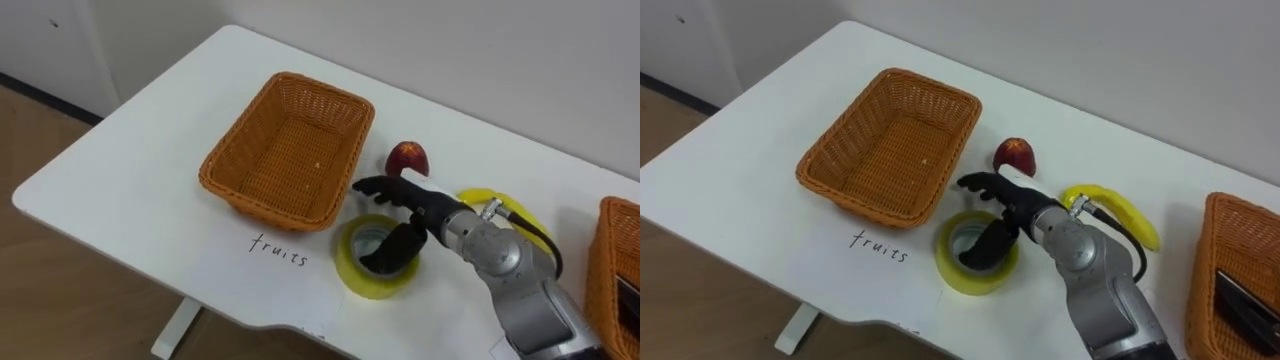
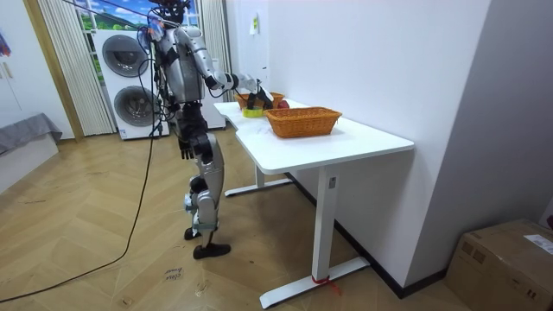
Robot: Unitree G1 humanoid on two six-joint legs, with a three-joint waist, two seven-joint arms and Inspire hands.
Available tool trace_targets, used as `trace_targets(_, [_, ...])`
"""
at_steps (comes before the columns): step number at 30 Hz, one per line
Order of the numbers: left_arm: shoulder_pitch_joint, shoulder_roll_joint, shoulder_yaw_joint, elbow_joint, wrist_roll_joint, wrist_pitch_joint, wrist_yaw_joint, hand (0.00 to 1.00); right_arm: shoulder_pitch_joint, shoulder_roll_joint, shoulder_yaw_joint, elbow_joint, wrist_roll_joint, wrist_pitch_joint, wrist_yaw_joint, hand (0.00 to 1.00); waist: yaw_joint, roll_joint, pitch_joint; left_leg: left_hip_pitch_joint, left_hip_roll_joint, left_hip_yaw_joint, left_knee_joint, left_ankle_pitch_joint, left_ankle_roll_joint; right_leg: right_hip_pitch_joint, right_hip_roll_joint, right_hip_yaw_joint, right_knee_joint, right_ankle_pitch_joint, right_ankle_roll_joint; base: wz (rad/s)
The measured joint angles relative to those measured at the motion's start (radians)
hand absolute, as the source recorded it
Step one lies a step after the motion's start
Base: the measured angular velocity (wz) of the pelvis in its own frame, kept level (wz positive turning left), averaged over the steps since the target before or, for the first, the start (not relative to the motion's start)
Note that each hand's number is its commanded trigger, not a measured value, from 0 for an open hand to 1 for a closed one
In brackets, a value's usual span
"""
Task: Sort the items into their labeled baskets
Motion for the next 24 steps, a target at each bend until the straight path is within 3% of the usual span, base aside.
trace_targets(4, [0.000, 0.000, 0.000, -0.014, 0.000, 0.006, -0.009, 0.00, 0.000, -0.001, -0.001, 0.007, -0.002, 0.003, 0.006, 1.00, -0.001, -0.006, -0.0041, 0.000, 0.000, -0.002, 0.001, 0.000, 0.000, 0.002, 0.000, 0.001, 0.000, 0.000, 0.000, 0.03])
trace_targets(24, [0.001, 0.000, 0.004, -0.052, 0.000, 0.002, -0.015, 0.00, -0.002, -0.001, -0.010, 0.013, -0.005, 0.008, 0.071, 1.00, -0.001, -0.015, -0.0014, 0.002, 0.000, 0.002, 0.000, 0.000, 0.000, 0.001, 0.000, 0.004, 0.000, 0.000, 0.000, 0.00])
